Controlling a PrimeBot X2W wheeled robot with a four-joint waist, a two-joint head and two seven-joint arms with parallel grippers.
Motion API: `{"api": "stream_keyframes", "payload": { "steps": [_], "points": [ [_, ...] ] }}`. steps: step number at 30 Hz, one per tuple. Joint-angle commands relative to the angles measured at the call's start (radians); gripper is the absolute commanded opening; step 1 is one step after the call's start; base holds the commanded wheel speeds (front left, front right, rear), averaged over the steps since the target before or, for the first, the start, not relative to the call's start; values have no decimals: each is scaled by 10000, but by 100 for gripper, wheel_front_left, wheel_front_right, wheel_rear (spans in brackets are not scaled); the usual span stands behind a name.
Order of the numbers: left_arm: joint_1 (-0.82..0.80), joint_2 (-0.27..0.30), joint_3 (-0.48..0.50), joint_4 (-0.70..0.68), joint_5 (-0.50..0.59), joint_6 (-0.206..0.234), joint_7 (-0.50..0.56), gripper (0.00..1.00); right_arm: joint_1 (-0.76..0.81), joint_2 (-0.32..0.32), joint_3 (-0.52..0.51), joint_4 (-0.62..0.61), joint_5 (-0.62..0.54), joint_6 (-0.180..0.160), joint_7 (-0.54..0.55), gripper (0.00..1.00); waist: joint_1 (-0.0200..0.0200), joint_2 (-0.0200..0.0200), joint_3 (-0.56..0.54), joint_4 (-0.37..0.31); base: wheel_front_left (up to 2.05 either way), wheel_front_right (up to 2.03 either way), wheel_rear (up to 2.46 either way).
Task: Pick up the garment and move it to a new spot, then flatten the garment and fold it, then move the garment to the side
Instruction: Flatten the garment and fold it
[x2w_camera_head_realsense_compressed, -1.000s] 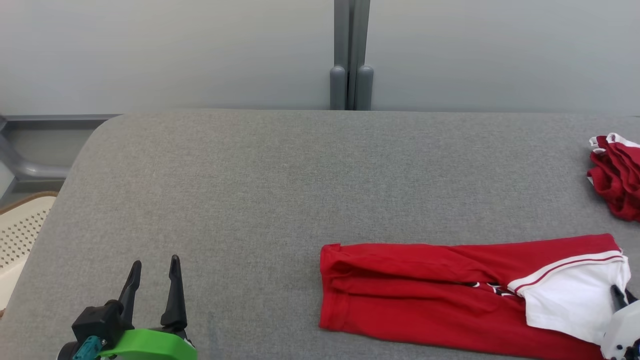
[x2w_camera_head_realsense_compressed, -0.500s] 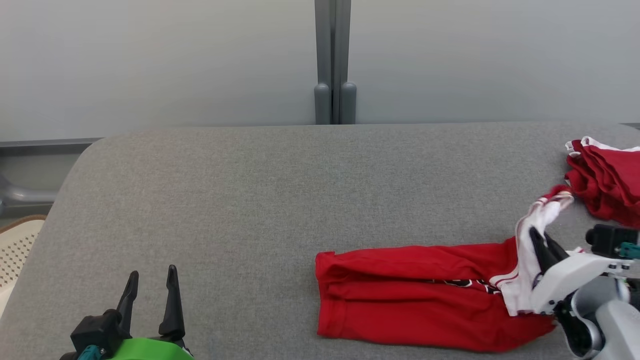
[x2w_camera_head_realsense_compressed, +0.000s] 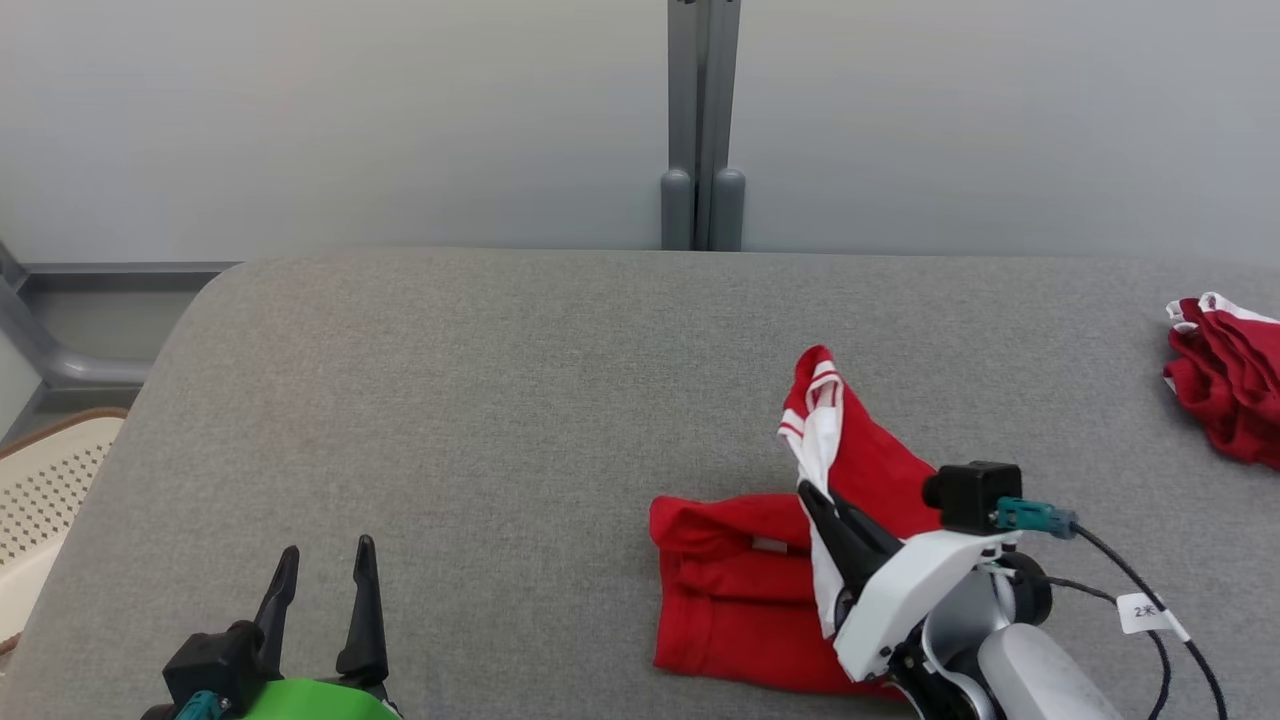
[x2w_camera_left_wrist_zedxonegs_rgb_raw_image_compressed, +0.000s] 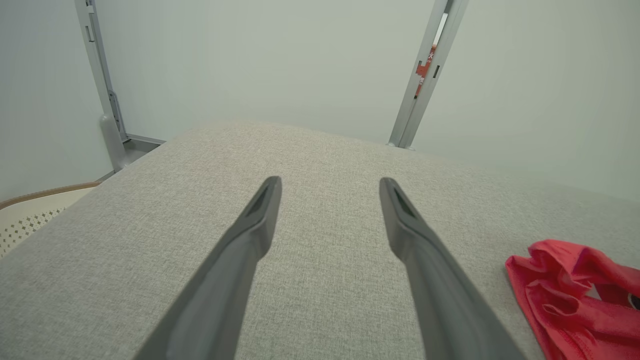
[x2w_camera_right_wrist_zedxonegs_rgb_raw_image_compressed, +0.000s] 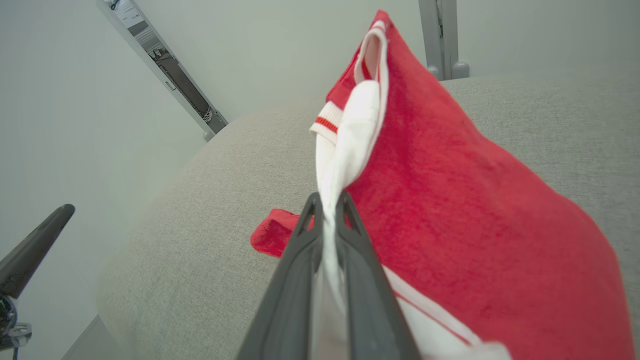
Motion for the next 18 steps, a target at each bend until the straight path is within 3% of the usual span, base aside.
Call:
{"api": "stream_keyframes", "payload": {
  "steps": [1, 6, 12, 13, 14, 18],
  "points": [
    [-140, -4, -36, 27, 89, -31, -28, 100, -124, 86, 102, 141, -106, 5, -83, 0, 0, 0, 38, 156, 0, 0, 0],
    [-295, -25, -251, 155, 74, -44, -28, 100, -576, 368, 788, 982, -156, 5, -426, 0, 0, 0, 173, 489, 0, 0, 0],
    [-497, -49, -512, 333, -11, -53, -28, 100, -1114, 381, 1791, 2187, 832, 5, -1106, 0, 0, 0, 314, 802, 0, 0, 0],
    [-533, -55, -539, 348, -17, -54, -27, 100, -1221, 382, 1914, 2359, 933, 5, -1290, 7, 0, 0, 325, 828, 0, 0, 0],
    [-562, -59, -568, 365, -30, -55, -28, 100, -1334, 386, 2047, 2568, 1061, 5, -1542, 97, 0, 0, 333, 850, 0, 0, 0],
    [-567, -69, -549, 413, -79, -58, -29, 100, -1756, 376, 2041, 3324, 911, 5, -2500, 100, 0, 0, 302, 775, 0, 0, 0]
  ]
}}
